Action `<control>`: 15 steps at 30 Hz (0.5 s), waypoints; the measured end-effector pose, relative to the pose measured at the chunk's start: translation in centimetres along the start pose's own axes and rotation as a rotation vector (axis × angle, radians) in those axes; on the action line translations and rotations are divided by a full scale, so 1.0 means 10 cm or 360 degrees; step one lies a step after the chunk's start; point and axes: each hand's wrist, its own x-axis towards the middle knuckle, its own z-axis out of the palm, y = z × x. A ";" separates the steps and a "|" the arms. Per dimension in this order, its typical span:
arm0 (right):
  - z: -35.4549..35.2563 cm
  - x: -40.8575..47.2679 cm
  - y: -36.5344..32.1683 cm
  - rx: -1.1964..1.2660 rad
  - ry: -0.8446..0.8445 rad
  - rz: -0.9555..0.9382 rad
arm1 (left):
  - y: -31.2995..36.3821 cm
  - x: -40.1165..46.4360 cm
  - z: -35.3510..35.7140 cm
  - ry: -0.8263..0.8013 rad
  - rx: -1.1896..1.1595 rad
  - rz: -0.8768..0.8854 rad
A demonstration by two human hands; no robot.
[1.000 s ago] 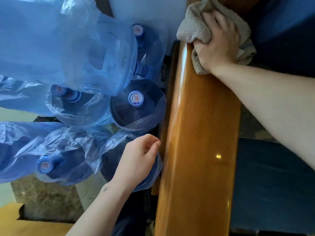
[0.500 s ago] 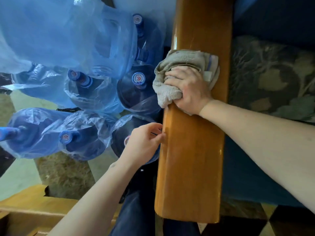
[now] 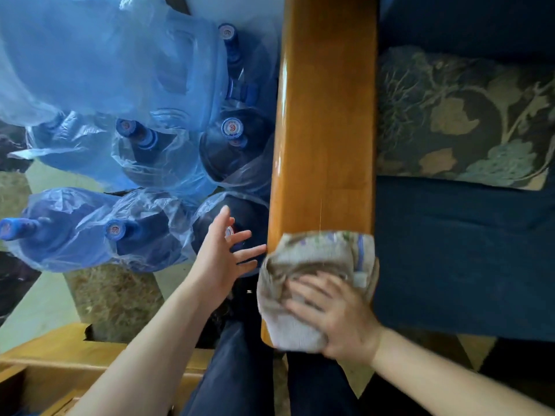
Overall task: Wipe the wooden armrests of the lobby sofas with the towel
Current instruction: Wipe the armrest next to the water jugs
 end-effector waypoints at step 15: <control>-0.70 0.96 1.36 -0.0008 -0.0347 -0.0729 | 0.62 0.45 0.15 -0.0409 0.0401 -0.0473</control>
